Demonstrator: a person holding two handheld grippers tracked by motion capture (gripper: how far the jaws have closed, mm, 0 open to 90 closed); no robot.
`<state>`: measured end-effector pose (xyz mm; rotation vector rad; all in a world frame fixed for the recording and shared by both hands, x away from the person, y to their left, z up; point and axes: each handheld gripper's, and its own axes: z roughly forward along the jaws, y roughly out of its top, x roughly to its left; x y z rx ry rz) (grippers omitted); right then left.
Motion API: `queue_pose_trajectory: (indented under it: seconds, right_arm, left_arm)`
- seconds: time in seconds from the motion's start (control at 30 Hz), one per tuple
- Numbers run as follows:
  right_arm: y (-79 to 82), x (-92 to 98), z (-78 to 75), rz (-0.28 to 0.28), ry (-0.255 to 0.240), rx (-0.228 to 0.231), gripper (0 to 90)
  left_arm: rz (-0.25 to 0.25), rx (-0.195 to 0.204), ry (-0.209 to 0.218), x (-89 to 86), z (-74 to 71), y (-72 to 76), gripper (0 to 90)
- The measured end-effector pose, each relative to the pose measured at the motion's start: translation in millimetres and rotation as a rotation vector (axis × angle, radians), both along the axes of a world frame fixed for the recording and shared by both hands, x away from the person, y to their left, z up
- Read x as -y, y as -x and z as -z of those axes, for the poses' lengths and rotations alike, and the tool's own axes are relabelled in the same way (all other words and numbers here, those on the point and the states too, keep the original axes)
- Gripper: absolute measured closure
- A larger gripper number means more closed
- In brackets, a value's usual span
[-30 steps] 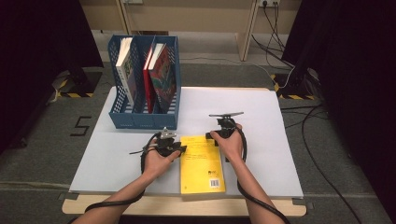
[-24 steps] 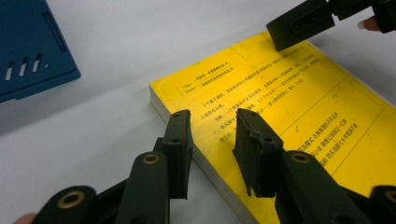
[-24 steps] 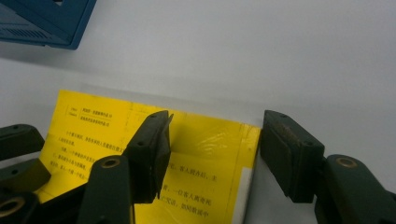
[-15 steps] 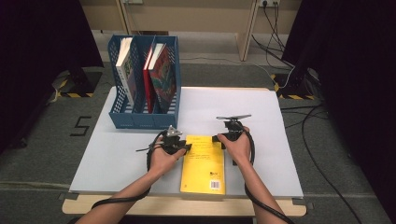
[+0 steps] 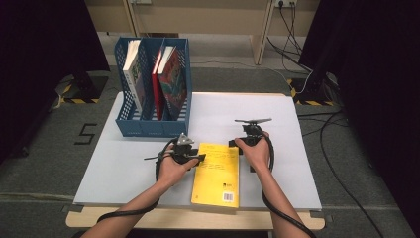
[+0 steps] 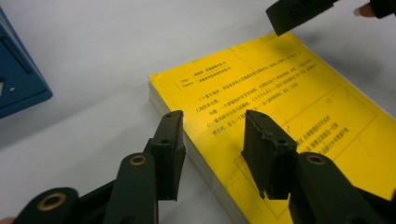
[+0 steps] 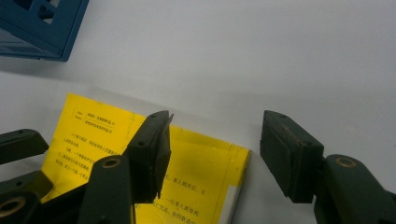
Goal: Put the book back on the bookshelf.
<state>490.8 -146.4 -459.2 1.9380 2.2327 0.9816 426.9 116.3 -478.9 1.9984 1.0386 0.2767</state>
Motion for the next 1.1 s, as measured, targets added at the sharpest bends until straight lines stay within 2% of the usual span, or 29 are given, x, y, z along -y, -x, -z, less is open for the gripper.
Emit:
queue_pose_trajectory:
  seconds: [0.17,0.53,0.63,0.77,0.9,1.1]
  right_arm:
    - [-1.4,1.6,3.6,0.0,-0.004,-0.01,43.5]
    - [-3.8,0.8,7.1,-0.009,-0.019,-0.047,43.0]
    - [-4.5,1.0,7.9,-0.017,-0.02,-0.043,42.8]
    - [-4.4,-0.4,7.8,-0.023,-0.012,-0.045,42.5]
    - [-4.2,-2.6,7.6,-0.03,0.001,-0.042,42.7]
    - [-5.3,-5.9,6.5,-0.051,0.028,-0.048,42.6]
  left_arm:
    - [0.014,0.024,-0.002,-9.1,-6.8,13.9,53.5]
    - [0.085,-0.022,-0.007,-17.7,-1.0,35.0,50.1]
    - [0.08,-0.021,-0.013,-22.7,1.3,37.9,49.8]
    - [0.072,-0.04,0.004,-26.3,4.9,40.2,49.3]
    - [0.077,-0.053,0.016,-26.0,5.9,39.0,48.9]
    - [0.088,-0.05,0.016,-23.2,6.9,39.3,49.0]
